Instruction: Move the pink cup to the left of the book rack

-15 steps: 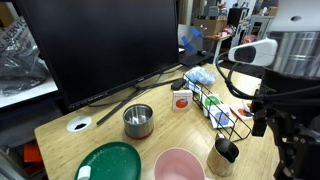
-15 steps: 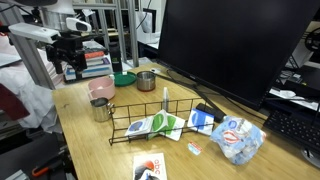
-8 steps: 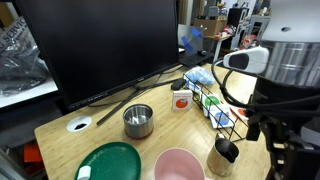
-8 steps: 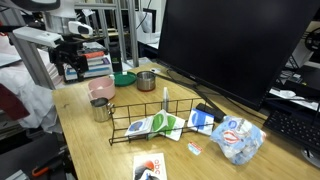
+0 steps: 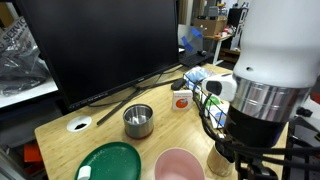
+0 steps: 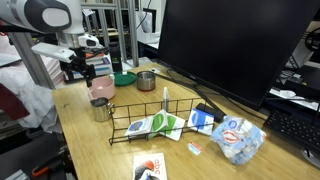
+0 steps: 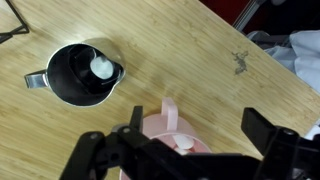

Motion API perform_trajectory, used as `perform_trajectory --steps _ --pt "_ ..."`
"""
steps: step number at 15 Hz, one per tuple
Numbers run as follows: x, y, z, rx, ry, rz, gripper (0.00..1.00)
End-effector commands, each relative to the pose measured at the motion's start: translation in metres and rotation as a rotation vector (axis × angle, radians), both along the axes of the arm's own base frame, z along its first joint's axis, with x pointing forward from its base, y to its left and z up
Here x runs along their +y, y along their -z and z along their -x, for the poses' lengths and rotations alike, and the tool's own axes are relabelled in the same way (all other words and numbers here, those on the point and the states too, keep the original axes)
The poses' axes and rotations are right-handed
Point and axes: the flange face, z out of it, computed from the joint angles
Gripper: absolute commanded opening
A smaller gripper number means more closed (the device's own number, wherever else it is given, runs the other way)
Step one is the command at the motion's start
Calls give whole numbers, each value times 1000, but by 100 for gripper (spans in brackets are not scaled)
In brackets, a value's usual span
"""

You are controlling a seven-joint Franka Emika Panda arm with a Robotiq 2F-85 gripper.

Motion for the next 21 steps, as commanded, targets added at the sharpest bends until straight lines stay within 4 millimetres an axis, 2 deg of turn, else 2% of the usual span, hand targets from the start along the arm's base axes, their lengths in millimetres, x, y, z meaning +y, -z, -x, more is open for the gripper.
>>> perform_trajectory --steps 1,9,15,19,20,21 --pt "4 13 -11 -19 -17 -6 100" --pt "8 52 -16 -8 -77 10 100" --pt "12 72 -23 5 -120 24 100" --pt "14 78 -27 9 -123 27 99" --pt "13 79 -29 7 -122 27 77" --pt "13 80 -30 5 -122 26 74"
